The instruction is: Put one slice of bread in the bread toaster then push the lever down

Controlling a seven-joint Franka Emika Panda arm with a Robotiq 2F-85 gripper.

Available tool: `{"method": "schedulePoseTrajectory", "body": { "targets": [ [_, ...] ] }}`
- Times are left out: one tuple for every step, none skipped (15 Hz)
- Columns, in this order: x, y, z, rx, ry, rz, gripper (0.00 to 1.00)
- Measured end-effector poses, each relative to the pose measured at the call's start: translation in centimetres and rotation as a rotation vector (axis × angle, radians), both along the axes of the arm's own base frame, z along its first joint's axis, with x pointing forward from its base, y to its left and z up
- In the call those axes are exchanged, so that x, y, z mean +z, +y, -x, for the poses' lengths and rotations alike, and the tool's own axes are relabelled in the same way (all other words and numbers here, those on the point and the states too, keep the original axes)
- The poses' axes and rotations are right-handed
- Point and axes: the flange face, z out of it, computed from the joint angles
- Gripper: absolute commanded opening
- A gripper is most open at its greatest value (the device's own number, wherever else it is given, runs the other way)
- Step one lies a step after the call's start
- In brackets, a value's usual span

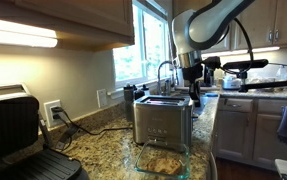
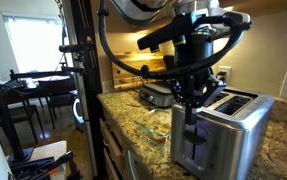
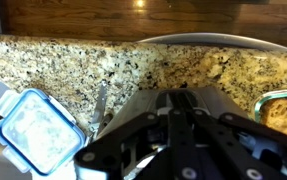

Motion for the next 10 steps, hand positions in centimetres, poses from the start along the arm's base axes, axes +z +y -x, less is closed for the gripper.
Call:
{"method": "schedulePoseTrajectory", "body": {
  "targets": [
    [-0.11,-0.02,-0.09,-0.001,0.002,-0.001,0.05],
    [-0.22,-0.03,-0.16,-0.002,0.003,-0.002,0.05],
    [-0.31,-0.03,-0.20,-0.002,0.005,-0.004,0.05],
    [-0.35,-0.02,-0.22,-0.004,0.005,-0.005,0.05],
    [-0.37,-0.01,-0.22,-0.005,0.005,-0.008,0.05],
    [-0.38,0.01,-0.23,-0.007,0.004,-0.011,0.04],
    [-0.38,0.03,-0.24,-0.009,0.003,-0.013,0.05],
    [-0.38,0.04,-0.26,-0.011,0.000,-0.016,0.05],
    [-0.36,0.05,-0.28,-0.011,-0.002,-0.017,0.04],
    [-0.33,0.05,-0.32,-0.012,-0.006,-0.018,0.04]
  ]
}}
